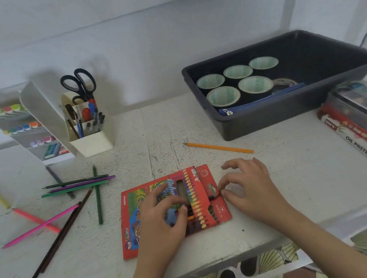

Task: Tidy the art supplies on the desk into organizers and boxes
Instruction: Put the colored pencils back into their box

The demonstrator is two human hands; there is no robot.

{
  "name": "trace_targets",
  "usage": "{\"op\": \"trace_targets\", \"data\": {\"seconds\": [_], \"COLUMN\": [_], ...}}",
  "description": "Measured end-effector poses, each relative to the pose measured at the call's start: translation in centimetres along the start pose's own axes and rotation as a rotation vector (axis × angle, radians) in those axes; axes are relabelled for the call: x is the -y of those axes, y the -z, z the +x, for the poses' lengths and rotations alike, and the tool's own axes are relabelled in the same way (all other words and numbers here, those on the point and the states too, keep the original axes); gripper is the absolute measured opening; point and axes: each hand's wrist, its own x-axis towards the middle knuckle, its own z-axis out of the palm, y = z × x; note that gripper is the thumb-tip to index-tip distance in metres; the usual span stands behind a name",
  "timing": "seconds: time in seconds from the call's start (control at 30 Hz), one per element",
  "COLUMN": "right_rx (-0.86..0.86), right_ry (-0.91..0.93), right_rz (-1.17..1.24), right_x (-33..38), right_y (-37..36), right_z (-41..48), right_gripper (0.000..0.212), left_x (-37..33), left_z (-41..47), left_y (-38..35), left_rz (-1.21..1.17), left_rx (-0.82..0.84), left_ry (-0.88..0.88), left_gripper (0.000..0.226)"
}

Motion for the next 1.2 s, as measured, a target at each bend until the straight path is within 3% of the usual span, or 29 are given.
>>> {"op": "trace_targets", "data": {"seconds": [0.37, 0.6, 0.73, 1.0, 1.2], "right_rx": [0.054, -0.101, -0.008, 0.038, -0.133], "right_ry": [0.038, 0.021, 0.026, 0.088, -0.057], "right_rz": [0.079, 0.023, -0.031, 0.049, -0.135], "right_x": [1.1, 1.3, 1.5, 1.4, -0.3], "right_y": [-0.6, -0.9, -1.3, -1.4, 0.2], "right_z": [-0.6, -1.0, -1.2, -1.1, 2.3], "right_gripper": [0.014, 0.016, 0.025, 0.024, 0.027], "left_x": [0.4, 0.6, 0.7, 0.5, 0.0], "left_z": [-0.1, -0.2, -0.2, -0.2, -0.1], "left_y": [-0.3, -0.4, -0.5, -0.4, 0.1], "left_rz": [0.061, 0.116, 0.099, 0.084, 0.070], "left_rx": [0.014, -0.012, -0.013, 0.001, -0.033], "left_ry": [-0.065, -0.108, -0.094, -0.068, -0.056], "left_gripper": [0.020, 0.017, 0.017, 0.016, 0.017]}}
